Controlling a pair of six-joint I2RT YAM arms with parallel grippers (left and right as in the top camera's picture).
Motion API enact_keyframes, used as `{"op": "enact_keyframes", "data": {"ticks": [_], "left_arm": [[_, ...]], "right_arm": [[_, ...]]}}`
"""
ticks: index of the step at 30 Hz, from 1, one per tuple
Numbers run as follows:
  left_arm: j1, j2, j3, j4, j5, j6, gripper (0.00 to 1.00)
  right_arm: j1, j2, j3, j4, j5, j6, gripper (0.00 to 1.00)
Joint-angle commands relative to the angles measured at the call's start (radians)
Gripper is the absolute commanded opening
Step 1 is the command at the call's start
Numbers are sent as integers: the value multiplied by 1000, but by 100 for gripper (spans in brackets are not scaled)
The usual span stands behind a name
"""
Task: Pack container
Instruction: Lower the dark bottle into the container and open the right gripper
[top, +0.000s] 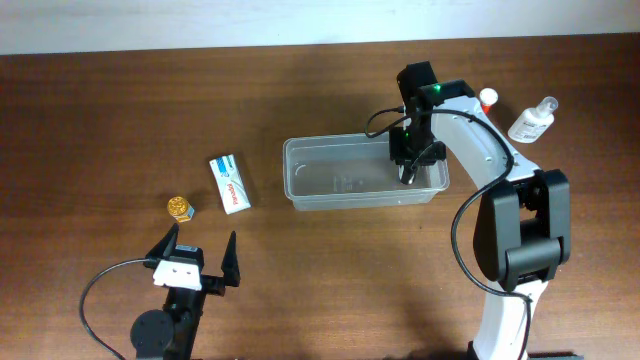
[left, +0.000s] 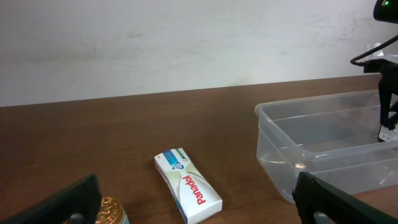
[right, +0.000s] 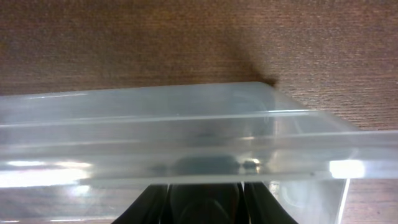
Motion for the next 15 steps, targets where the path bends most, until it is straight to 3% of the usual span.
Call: {"op": "enact_keyframes", "data": {"ticks": [1, 15], "left_arm": [[8, -8, 0, -7, 18, 14, 99], [8, -8, 0, -7, 18, 14, 99]], "right_arm": [[5, -3, -6, 6, -10, -6, 30], [4, -3, -6, 19, -5, -6, 33]]}}
